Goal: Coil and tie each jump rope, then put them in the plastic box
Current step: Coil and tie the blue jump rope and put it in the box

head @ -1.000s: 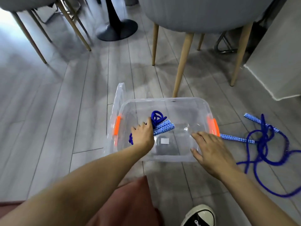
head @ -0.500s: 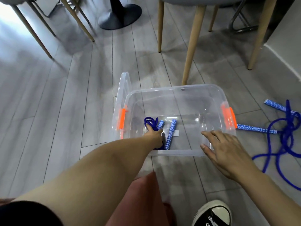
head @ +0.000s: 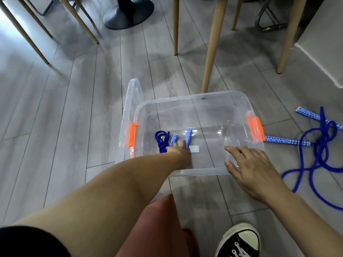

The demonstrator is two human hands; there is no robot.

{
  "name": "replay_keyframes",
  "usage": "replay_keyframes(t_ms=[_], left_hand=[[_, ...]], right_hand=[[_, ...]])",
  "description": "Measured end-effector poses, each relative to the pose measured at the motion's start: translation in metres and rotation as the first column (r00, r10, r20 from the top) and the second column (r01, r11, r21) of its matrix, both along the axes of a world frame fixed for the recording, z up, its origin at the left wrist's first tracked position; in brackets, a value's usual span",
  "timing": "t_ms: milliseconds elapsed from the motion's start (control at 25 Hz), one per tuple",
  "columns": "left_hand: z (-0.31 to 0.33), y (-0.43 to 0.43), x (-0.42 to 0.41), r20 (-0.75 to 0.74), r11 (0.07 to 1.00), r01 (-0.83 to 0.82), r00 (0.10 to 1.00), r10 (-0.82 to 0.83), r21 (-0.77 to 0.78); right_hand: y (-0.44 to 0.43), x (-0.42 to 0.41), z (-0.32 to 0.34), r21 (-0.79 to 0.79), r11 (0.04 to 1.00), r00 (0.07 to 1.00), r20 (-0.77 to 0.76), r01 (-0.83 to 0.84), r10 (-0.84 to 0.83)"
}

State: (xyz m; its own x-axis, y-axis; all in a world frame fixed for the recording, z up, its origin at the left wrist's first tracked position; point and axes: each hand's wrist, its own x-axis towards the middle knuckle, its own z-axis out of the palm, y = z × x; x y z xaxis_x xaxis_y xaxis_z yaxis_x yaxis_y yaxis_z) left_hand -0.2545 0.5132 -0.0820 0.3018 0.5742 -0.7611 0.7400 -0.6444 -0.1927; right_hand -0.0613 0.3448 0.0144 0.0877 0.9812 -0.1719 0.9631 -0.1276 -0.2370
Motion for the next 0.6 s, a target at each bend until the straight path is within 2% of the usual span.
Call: replay_keyframes(t_ms=[120,320,400,480,600], left_hand=[[0.01,0.003,-0.015,-0.08,0.988,-0.152,0.985,0.152,0.009],[0.022,-0.001,-0.009,-0.057,0.99,-0.139,0.989,0.14,0.02],[0.033,0.001,0.0,0.04,0.991,-0.12,0.992,0.118,0.054],[0.047,0.003,0.01,0.202,0.989,-0.12,0.974,0.1,0.09],[0.07,-0.002,0.034,0.452,0.982,-0.09,0.892,0.006,0.165]], right_hand=[[0.0,-0.001,0.0,-0.001,1.0,1.0,0.001,0.01,-0.01],[0.001,-0.005,0.004,0.01,1.0,0.999,-0.032,0.001,0.0],[-0.001,-0.005,0.006,0.073,0.997,0.998,-0.05,0.027,-0.024],[-0.002,-0.004,0.01,0.161,0.983,0.996,-0.049,0.086,-0.079],[-0.008,0.004,0.018,0.221,0.955,0.98,-0.057,0.198,-0.191]])
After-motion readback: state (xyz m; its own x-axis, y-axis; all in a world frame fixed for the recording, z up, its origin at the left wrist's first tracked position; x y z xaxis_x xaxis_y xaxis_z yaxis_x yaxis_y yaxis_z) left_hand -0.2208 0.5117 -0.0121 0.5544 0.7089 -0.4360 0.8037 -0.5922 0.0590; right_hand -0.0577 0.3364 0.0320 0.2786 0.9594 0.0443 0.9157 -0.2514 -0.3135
